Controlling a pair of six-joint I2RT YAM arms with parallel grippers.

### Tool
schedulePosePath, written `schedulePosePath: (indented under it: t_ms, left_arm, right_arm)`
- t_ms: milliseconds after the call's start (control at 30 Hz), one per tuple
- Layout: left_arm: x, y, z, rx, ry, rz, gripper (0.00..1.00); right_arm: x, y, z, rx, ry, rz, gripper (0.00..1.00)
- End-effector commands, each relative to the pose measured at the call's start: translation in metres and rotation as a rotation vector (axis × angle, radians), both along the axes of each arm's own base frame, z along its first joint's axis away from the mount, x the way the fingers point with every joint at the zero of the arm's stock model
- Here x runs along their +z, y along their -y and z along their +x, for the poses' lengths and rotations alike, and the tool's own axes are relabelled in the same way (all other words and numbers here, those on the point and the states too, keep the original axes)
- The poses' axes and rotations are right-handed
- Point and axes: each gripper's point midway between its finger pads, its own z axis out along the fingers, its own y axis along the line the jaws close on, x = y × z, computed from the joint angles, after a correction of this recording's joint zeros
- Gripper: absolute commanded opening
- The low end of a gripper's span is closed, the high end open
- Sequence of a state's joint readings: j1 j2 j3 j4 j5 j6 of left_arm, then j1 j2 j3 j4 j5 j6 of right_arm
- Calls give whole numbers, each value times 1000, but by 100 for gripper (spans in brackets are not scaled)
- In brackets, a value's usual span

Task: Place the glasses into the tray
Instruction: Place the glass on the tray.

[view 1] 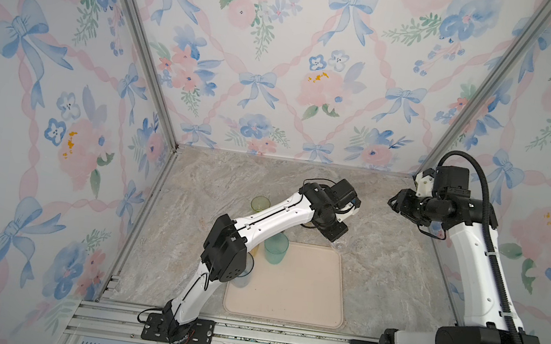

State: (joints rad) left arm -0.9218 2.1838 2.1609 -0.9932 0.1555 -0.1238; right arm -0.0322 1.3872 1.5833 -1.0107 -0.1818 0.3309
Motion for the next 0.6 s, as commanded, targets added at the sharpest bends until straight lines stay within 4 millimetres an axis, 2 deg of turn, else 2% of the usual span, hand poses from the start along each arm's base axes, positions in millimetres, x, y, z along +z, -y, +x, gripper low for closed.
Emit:
schedulePosePath:
  t_ms: [0, 233, 567]
  left_arm:
    - [-11, 0, 4, -42, -1, 23, 0]
    - [-29, -6, 10, -71, 43, 98, 0]
    - [-55, -2, 2, -119, 18, 147, 0]
  right_arm:
    - [2, -1, 0, -9, 19, 28, 52]
    - [3, -3, 3, -14, 32, 42, 52]
    - [-6, -6, 7, -5, 21, 57, 52]
